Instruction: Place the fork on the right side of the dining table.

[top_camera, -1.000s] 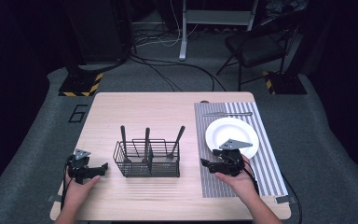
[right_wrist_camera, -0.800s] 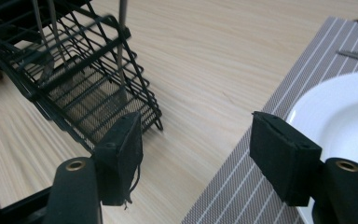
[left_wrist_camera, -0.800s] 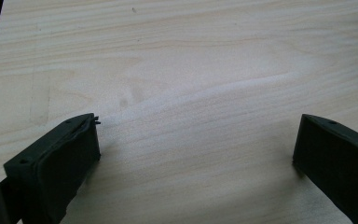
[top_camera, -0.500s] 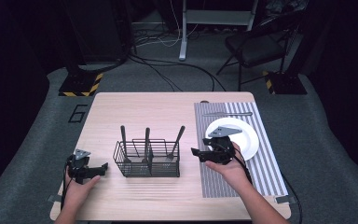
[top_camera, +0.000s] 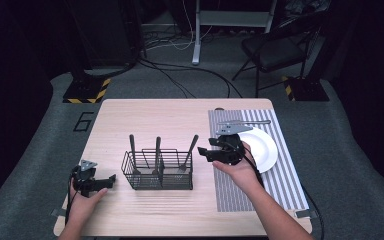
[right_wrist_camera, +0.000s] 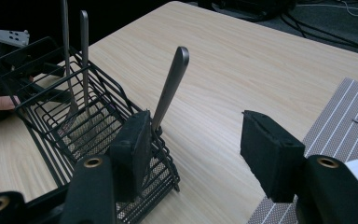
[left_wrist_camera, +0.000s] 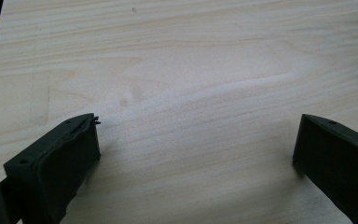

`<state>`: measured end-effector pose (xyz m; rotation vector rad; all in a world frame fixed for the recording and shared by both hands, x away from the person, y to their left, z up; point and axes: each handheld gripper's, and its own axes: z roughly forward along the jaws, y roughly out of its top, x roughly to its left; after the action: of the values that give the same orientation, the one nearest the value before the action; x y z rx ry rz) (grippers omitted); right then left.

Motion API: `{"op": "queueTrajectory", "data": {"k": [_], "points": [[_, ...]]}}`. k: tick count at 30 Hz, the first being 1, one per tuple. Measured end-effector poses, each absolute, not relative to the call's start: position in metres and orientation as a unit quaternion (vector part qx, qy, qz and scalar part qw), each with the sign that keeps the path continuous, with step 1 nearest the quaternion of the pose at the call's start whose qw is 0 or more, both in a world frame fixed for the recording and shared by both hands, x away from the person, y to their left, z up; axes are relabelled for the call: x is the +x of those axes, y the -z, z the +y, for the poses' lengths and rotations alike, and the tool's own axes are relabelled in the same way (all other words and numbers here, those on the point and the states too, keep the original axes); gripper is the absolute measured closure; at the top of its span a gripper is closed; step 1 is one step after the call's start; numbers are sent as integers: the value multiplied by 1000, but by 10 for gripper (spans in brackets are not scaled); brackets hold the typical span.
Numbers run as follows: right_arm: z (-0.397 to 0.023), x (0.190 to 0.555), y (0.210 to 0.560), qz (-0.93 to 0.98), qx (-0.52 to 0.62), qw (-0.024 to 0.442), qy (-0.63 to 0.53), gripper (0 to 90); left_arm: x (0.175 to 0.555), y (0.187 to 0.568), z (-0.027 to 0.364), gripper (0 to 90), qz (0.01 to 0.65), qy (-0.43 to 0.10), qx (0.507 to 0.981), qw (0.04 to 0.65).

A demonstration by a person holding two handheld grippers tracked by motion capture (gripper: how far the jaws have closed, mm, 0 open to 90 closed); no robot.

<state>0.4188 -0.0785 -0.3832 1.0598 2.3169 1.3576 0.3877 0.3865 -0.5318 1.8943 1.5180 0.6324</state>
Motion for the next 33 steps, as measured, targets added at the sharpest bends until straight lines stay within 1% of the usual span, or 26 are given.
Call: {"op": "queueTrajectory", "data": {"k": [7,21,25,27,29,31,32,33], "points": [[-71,425,378,798,357,119,-470,452,388,532,386,1,575,-240,718,312],[-58,432,373,800,349,127,-471,484,388,532,387,1,575,-239,718,311],[-56,433,371,798,350,128,-474,520,388,532,387,1,575,-239,718,311],[-55,436,370,797,352,115,-477,550,388,532,387,1,575,-239,718,311],[-55,436,370,796,354,112,-479,560,388,532,387,1,575,-240,718,312],[-56,437,369,793,353,120,-482,611,388,532,386,1,575,-240,717,312],[-56,437,369,793,353,120,-482,611,388,532,386,1,575,-240,717,312],[-56,437,369,792,355,122,-482,639,388,532,387,1,575,-239,718,311]]}}
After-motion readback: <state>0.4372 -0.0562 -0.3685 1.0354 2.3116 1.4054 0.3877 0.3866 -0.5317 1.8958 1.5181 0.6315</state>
